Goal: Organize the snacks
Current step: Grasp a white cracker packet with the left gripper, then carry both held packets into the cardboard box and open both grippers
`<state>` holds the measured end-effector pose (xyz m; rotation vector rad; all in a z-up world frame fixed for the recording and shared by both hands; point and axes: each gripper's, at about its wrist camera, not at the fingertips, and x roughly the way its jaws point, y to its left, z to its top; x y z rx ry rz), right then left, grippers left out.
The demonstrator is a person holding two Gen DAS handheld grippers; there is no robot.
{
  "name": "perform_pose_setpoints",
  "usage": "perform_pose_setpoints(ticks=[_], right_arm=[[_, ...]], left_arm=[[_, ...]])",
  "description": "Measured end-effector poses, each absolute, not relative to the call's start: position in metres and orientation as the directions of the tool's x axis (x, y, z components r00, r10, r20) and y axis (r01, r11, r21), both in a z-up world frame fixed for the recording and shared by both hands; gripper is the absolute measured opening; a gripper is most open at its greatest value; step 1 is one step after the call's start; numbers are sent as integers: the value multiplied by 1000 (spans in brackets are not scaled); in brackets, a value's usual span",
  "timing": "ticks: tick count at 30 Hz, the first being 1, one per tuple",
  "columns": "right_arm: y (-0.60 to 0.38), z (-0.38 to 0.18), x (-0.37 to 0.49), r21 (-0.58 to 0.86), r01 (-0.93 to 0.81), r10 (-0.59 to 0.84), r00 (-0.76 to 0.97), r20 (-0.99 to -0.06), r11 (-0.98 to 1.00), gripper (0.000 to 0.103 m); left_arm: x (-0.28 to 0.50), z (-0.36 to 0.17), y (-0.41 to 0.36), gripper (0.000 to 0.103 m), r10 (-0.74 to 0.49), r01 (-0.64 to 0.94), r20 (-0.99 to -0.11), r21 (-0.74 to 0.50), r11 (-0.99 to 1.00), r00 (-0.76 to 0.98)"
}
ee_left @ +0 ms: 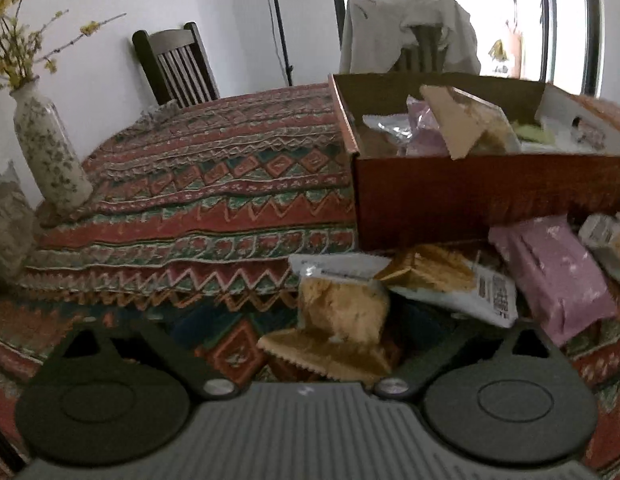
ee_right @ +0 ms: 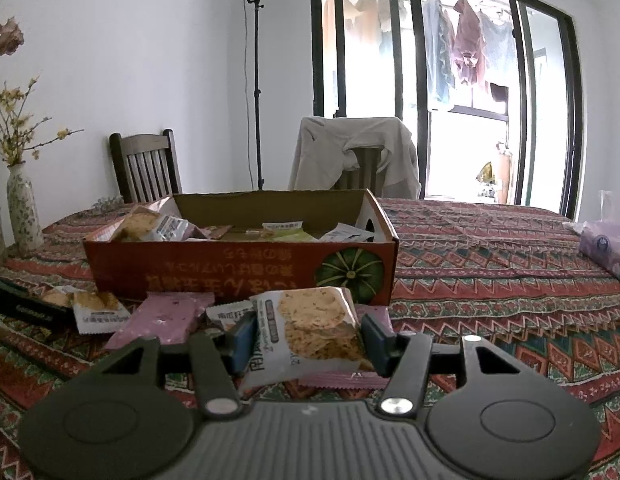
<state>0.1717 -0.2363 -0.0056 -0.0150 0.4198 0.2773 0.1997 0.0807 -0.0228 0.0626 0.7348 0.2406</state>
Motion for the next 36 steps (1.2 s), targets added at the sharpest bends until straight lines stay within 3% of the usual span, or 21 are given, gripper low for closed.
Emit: perform_pose_setpoints(ticks=[2,4,6,22,30,36], right_arm=[[-236,-6,171,42,-272,265,875,-405,961,56],[-236,-6,172,43,-275,268,874,-405,961,56],[-236,-6,171,45,-275,269,874,-405,961,56],[-237,-5,168,48,-281,277,880,-386,959,56],[-232,2,169,26,-325,310,871,-381,945,56],[-226,40,182,-42,-339,312,902,-300,940,56]], left_arm=[[199,-24,83,80,215,-192,-651,107,975,728],[196,-24,83,53,169,-173,-646,59,983,744],[191,-22,80,41,135,-146,-642,36,989,755],[141,17,84,41,237,-254,-452,24,967,860],[145,45,63,41,172,-194,-380,-20,981,909],[167,64,44,41,121,-146,-338,-48,988,933]])
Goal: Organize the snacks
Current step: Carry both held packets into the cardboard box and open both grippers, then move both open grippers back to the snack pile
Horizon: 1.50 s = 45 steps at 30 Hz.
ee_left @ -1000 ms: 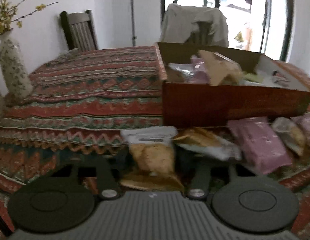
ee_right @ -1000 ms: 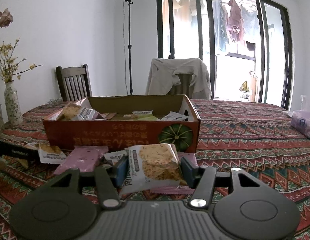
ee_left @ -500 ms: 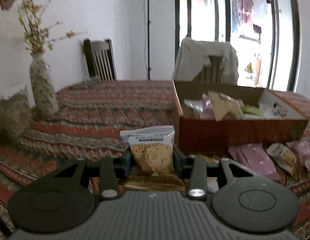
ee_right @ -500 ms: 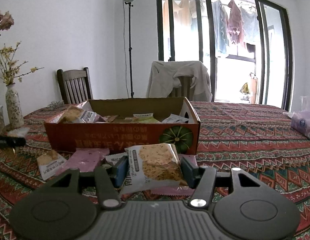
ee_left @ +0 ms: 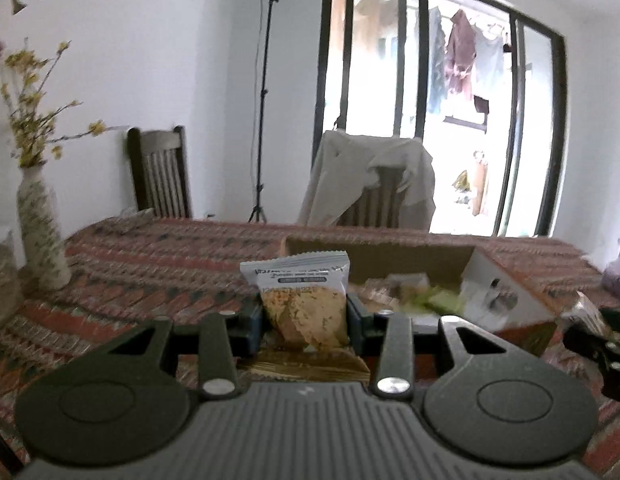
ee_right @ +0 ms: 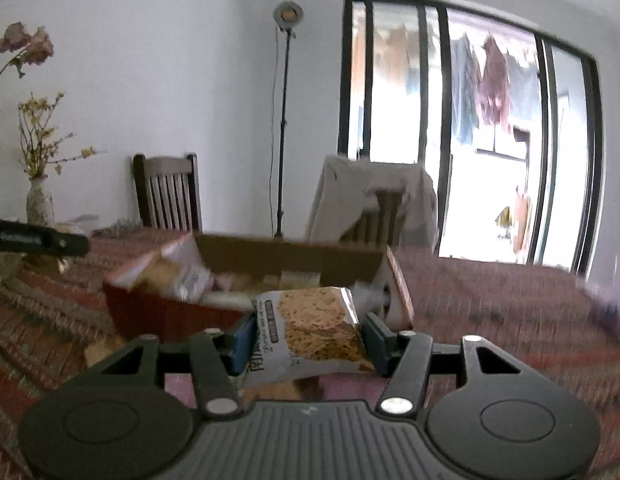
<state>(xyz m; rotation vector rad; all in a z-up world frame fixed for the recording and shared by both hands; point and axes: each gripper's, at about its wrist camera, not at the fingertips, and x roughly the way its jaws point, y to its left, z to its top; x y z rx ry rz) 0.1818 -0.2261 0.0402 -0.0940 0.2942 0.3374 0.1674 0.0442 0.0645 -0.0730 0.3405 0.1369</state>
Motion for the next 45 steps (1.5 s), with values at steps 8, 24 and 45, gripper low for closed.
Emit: perform_pose_setpoints(ticks=[8,24,45], right_arm=[[-215,73,230,-62,-328,304,921,-244,943,56],[-200,41,303,-29,-271,259,942,-212,962,56],[-208,23,303,51,-266,270,923,-273,963,103]], left_arm=[[206,84,22,41,90,-120,-294,-83,989,952],[290,54,28,41,120,-179,-334,-152,972,935],[271,39,27,103,159,-202,-253,-154,967,954]])
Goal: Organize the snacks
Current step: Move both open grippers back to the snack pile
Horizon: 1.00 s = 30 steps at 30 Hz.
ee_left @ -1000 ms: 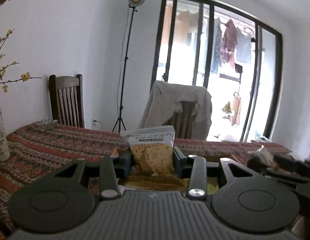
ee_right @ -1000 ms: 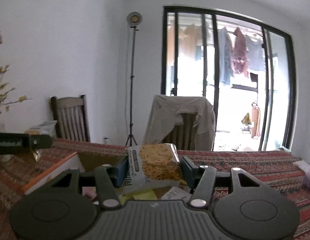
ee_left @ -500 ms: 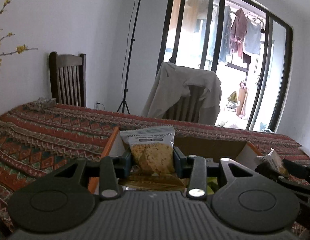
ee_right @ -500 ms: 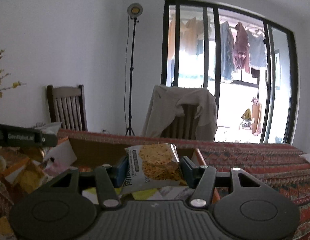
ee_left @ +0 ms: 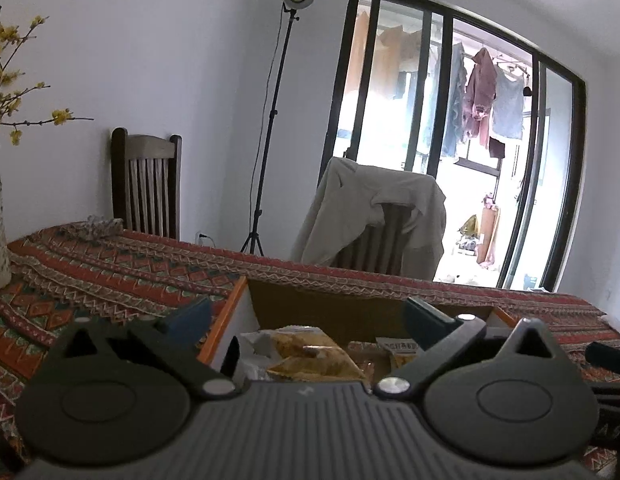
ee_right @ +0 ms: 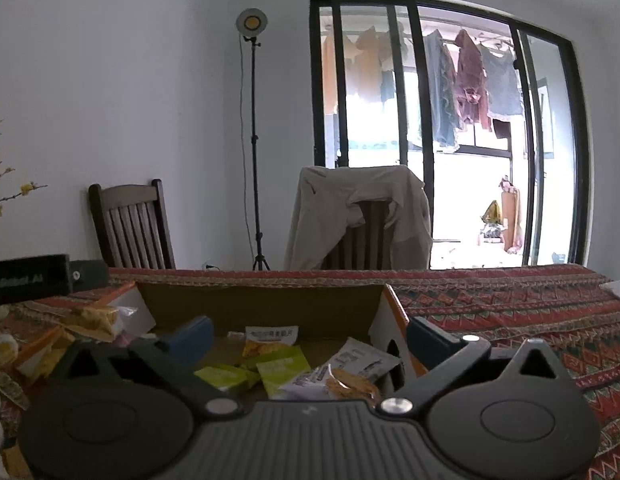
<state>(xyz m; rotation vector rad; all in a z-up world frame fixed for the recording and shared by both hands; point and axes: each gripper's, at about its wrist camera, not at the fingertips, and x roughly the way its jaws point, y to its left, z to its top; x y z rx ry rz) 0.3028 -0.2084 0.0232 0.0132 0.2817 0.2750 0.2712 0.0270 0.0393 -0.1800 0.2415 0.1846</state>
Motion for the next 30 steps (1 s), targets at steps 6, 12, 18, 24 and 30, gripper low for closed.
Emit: perform_pose_setpoints(ticks=[6,12,18,24,30], right_arm=[[-210,25,301,51,-257,261,927,-271,965,103],[-210,29,298,39,-249,250,930,-268,968,103],[-214,37,293,39,-235,237,936,-260,971,103],[-221,39,296,69,-231,241,929,-280,970,103],[-229,44,299,107,-234,256,918,-301,966,103]], left_arm=[[268,40,31,103,167,-215,-250,-180,960,954],[258,49,30,103,147,-207,-260,-219,953,954],[239,66,22,103,141,-186,-203,-220,958,969],[238,72,16,103,150,-197,-216,-216,956,965],[230,76,23,103,141,-203,-264,-226,953,954]])
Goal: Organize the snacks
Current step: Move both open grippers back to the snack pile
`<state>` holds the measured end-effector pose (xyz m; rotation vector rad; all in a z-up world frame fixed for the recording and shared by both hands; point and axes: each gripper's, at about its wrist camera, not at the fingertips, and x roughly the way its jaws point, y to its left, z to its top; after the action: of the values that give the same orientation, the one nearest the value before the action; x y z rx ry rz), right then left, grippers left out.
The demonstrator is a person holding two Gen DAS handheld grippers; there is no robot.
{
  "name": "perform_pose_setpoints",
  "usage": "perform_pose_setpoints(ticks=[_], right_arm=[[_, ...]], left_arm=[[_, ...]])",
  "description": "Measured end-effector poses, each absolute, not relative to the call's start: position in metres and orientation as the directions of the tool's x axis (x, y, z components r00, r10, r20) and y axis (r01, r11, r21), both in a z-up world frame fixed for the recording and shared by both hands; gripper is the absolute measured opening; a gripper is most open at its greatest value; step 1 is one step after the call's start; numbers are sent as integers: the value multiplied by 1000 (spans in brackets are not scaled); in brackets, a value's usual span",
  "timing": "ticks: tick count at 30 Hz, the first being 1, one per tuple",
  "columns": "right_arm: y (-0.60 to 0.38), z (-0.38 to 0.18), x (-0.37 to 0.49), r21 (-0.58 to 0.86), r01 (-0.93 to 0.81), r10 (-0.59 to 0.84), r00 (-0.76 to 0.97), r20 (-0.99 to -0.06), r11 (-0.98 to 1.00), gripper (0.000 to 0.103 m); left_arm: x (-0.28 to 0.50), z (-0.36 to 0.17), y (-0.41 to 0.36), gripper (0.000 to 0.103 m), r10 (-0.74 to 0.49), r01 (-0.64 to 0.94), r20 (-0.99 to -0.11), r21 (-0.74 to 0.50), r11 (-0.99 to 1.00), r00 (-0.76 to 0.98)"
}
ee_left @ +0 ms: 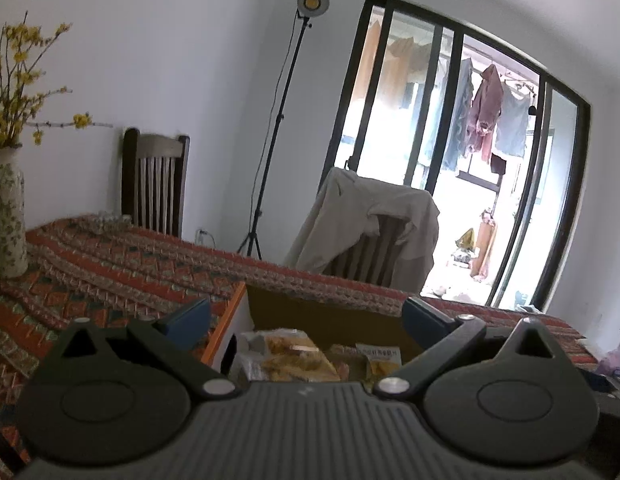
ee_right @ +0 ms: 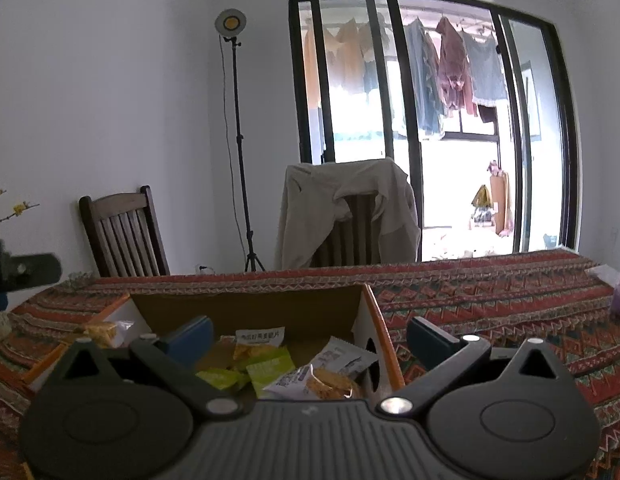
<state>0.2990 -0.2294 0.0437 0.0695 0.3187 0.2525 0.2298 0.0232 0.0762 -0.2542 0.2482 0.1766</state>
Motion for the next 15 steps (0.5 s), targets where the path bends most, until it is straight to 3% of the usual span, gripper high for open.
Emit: perform_pose_setpoints(ticks=[9,15], right_arm=[[-242,53,272,94,-255,271,901,-340,963,103],[-251,38,246,67,-274,277,866,-416,959,103]], left_arm=[[199,70,38,103,124,-186,-345,-153,971,930],[174,40,51,103,108,-178,-433,-123,976,895]])
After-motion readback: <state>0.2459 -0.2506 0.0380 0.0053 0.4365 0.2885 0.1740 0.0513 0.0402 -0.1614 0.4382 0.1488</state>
